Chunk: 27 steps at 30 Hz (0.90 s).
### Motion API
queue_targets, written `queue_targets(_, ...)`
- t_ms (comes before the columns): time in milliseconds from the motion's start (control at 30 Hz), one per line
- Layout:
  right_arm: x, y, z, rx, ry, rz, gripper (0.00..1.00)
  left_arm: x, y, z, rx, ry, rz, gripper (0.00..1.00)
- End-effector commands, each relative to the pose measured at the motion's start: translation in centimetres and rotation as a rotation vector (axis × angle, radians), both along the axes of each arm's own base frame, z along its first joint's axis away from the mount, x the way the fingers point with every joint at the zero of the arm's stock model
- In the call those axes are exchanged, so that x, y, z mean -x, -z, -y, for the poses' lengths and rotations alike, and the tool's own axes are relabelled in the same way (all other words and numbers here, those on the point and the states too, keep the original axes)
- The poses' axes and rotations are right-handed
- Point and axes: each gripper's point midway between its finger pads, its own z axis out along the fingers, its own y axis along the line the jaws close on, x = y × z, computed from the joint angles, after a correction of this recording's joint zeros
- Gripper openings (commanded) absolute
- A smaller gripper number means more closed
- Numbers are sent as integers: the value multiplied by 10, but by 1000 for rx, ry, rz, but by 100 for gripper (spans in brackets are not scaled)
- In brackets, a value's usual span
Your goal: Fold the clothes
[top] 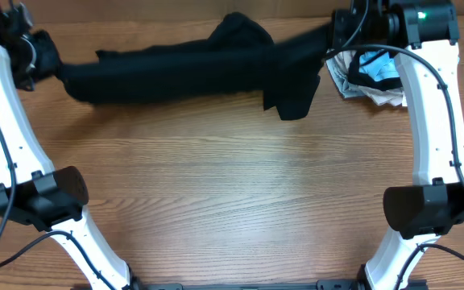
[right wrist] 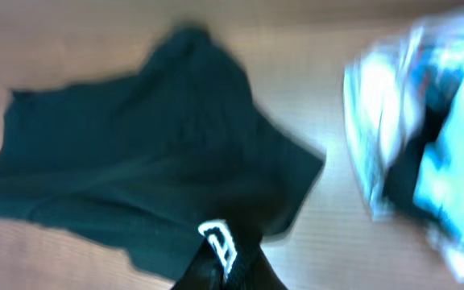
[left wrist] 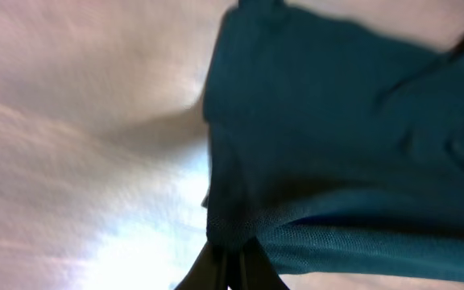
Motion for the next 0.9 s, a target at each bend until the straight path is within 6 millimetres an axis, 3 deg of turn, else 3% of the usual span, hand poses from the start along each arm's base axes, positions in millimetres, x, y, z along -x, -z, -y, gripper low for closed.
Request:
queue_targets(0, 18, -11, 6, -24, 55, -33, 4, 20, 1, 8, -33, 28, -54, 4)
queue_targets(167, 47, 5, 2, -8, 49, -164, 4, 59, 13, 21, -3, 26, -151, 4)
queue_targets(500, 113, 14, -1, 38, 79, -320, 4, 134, -6, 38, -55, -27, -85, 4)
queue_targets(700, 152, 19, 8, 26, 147, -295, 4, 161, 24, 46, -28, -100, -101, 4)
queue_targets(867, 196, 54, 7, -25, 162, -336, 4, 185, 61, 57, 26, -183, -154, 4)
